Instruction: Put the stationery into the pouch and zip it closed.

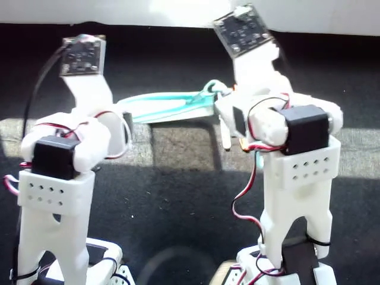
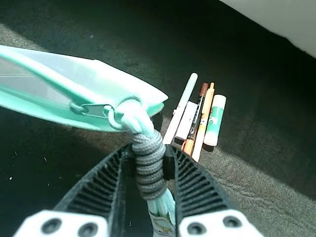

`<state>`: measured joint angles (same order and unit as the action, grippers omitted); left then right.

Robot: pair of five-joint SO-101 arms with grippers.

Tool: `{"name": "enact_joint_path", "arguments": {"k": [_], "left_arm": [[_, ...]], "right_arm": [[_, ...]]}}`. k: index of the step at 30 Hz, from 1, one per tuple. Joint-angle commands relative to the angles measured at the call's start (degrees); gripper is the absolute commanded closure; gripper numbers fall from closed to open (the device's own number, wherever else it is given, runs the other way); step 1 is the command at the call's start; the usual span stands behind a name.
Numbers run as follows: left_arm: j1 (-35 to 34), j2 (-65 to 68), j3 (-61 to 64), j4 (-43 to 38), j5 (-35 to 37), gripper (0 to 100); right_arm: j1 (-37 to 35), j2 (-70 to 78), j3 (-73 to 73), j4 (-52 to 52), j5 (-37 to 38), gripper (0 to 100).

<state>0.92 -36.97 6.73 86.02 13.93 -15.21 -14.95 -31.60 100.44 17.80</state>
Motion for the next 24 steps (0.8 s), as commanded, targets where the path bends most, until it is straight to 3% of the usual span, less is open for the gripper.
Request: {"name": "enact_joint_path", "arguments": {"k": [1, 10, 24], "left_arm": [[-6.4, -1.4, -2.6, 1.1, 0.2, 99], [-6.8, -0.9, -2.2, 3.0, 0.3, 99], [-6.8, -0.8, -2.2, 3.0, 0.3, 99]], "right_arm": [[4.7, -1.0, -0.2, 0.0, 1.8, 99.2], [6.2, 5.9, -0.9, 0.0, 1.5, 99.2], [4.6, 2.1, -0.3, 0.5, -2.7, 97.7]]}}
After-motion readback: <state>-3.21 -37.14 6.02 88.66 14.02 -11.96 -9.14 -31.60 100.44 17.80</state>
